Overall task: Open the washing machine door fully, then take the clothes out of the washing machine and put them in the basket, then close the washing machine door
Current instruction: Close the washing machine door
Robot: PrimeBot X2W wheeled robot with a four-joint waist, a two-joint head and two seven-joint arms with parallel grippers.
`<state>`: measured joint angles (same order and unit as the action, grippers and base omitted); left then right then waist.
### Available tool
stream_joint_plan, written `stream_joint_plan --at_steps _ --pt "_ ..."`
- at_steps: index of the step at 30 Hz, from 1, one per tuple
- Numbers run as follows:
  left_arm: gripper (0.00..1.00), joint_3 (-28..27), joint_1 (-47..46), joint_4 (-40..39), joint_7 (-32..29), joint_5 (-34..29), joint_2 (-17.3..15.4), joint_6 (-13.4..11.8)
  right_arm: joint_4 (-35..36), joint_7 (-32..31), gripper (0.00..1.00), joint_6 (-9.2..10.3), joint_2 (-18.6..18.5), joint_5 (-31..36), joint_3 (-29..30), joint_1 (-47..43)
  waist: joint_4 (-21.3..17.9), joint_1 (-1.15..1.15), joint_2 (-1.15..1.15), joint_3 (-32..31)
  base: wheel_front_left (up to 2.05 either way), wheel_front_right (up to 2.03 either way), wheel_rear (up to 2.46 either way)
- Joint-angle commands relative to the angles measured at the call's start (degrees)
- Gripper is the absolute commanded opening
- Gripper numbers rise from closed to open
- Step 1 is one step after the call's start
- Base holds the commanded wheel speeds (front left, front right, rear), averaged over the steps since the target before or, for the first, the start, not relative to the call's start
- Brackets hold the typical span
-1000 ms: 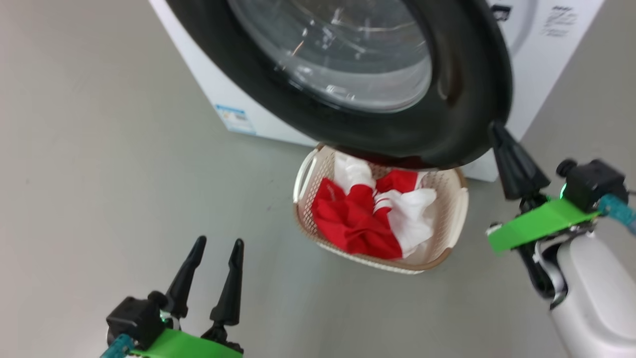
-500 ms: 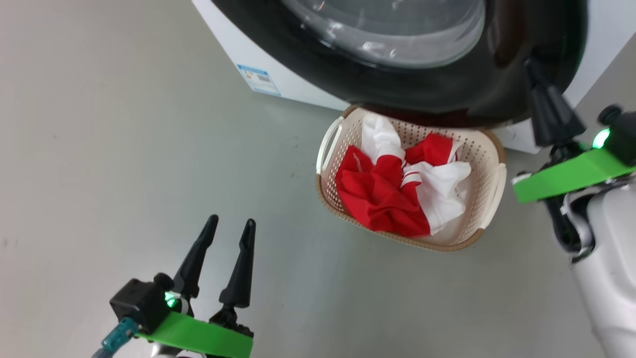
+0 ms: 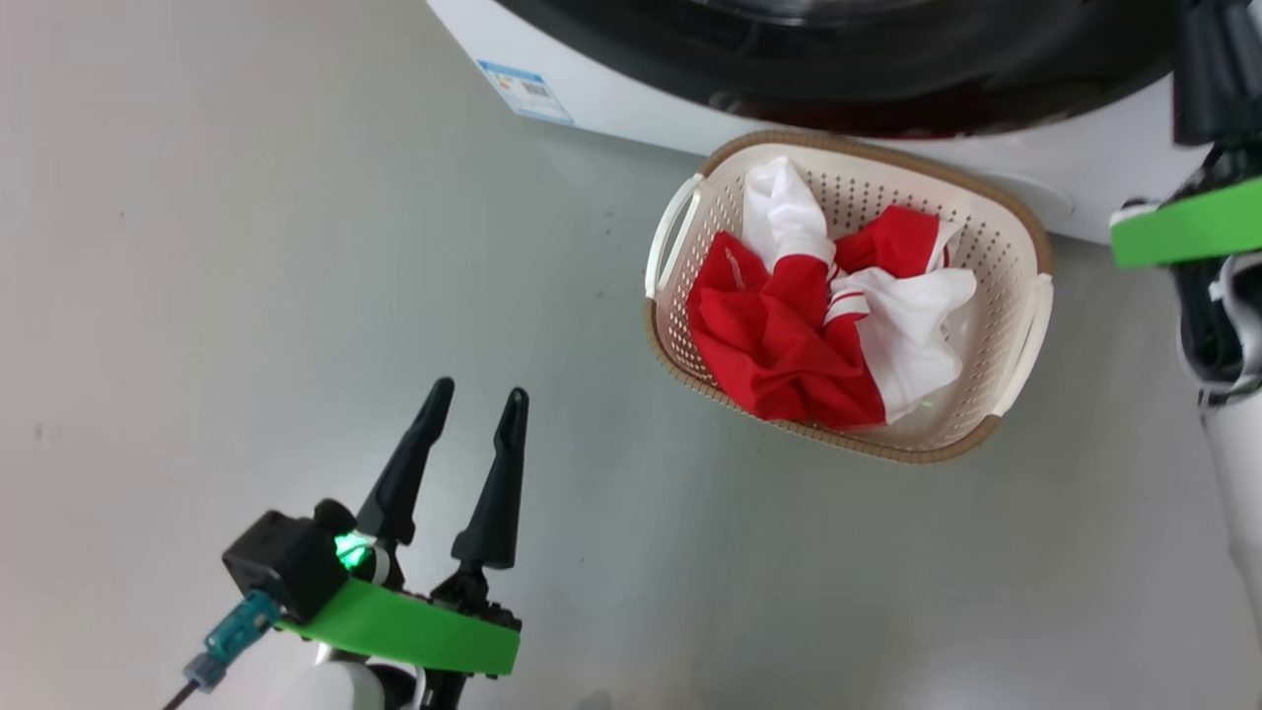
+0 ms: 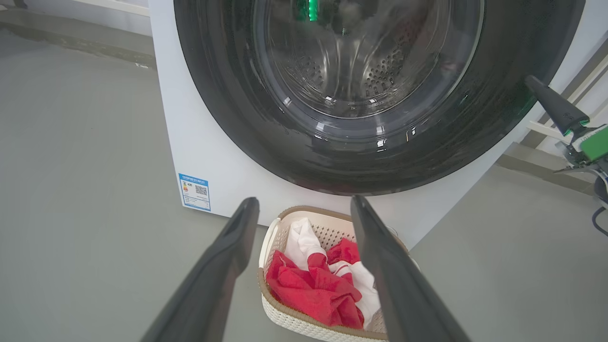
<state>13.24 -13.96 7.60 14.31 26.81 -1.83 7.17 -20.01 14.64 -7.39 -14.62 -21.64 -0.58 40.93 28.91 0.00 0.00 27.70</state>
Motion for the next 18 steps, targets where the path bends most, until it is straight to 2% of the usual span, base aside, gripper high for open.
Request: stream_joint_plan --at_steps 1,7,13,15,16,17,18 --pt "1.00 -1.6 -1.3 -1.6 0.7 0.5 -1.1 0.3 1.3 0.4 0.00 -0.10 0.3 0.3 0.3 2.2 0.4 0.00 0.00 1.3 0.00 0.00 0.00" --pt "1.00 -1.9 -1.7 -1.3 0.7 0.4 -1.1 0.1 1.1 0.4 0.00 -0.10 0.8 0.5 -0.5 2.6 -0.2 0.00 0.00 1.1 0.00 0.00 0.00" --pt "1.00 -2.9 -1.2 -0.3 0.7 -0.6 -1.0 0.2 1.7 0.4 0.00 -0.10 1.5 0.2 -3.2 -1.9 -1.7 0.00 0.00 -1.4 0.00 0.00 0.00" --pt "1.00 -3.4 -0.9 0.1 0.7 -1.0 -1.0 0.2 2.2 0.4 0.34 -0.10 1.7 0.1 -3.7 -3.8 -2.3 0.00 0.00 -2.4 0.00 0.00 0.00" --pt "1.00 -3.7 -0.7 0.3 0.7 -1.2 -1.0 0.2 2.3 0.4 0.43 -0.10 1.8 0.0 -4.2 -4.8 -2.7 0.00 0.00 -2.9 0.00 0.00 0.00" --pt "1.00 -4.0 -0.5 0.5 0.7 -1.5 -1.0 0.2 2.4 0.4 0.88 -0.10 1.8 0.1 -4.8 -5.8 -3.1 0.00 0.00 -3.5 0.00 0.00 0.00" --pt "1.00 -4.4 -0.3 0.7 0.7 -1.7 -1.0 0.2 2.5 0.4 1.00 -0.10 1.8 0.2 -5.3 -6.8 -3.5 0.00 0.00 -4.0 0.00 0.00 0.00"
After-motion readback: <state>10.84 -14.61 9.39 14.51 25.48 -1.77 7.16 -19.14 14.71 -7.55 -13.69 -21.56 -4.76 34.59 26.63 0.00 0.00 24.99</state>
